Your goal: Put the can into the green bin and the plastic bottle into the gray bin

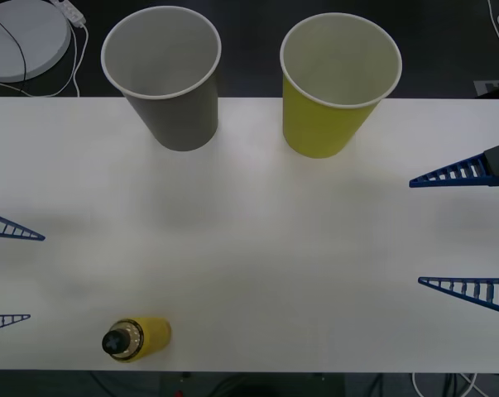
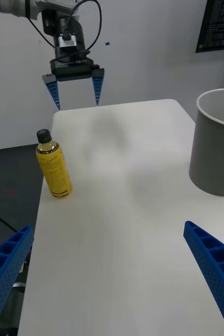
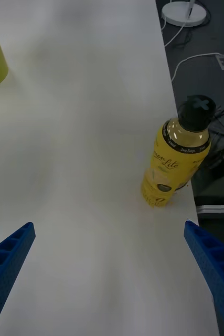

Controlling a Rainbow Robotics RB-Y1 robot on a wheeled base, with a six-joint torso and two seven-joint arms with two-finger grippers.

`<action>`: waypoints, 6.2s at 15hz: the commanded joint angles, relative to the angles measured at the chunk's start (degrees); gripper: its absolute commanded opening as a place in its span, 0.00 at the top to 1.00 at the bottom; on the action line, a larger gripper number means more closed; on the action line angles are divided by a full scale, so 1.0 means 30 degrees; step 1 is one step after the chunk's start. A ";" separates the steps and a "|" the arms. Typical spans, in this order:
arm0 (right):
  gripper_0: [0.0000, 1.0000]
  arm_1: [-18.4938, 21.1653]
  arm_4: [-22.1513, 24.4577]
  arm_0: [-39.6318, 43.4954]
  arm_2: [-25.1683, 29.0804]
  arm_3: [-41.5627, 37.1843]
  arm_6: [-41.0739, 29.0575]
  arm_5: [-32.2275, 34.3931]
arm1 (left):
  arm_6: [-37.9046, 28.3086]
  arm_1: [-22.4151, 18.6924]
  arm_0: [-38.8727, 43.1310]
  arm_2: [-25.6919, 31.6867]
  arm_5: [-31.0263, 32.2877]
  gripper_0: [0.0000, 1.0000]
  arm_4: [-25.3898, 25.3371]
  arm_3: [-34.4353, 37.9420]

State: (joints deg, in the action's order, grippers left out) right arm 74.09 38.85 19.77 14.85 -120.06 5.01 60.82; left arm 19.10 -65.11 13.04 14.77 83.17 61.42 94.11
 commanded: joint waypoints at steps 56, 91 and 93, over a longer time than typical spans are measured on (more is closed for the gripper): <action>0.00 0.0000 0.0000 0.0000 0.0000 0.0000 0.0000 0.0000 | 0.4004 1.0014 0.0782 -0.3311 -0.0476 0.00 0.3053 -0.1223; 0.00 0.0000 0.0000 0.0000 0.0000 0.0000 0.0000 0.0000 | -0.0625 1.0483 0.2100 -0.1817 -0.0534 1.00 0.3697 0.3670; 0.00 0.0000 0.0000 0.0000 0.0000 0.0000 0.0000 0.0000 | -0.0889 1.0483 0.2335 -0.1671 -0.0915 1.00 0.3638 0.4227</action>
State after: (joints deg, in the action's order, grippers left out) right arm 74.09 38.85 19.77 14.85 -120.06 5.01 60.82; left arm 16.77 -33.65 19.78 9.61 80.88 72.46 106.23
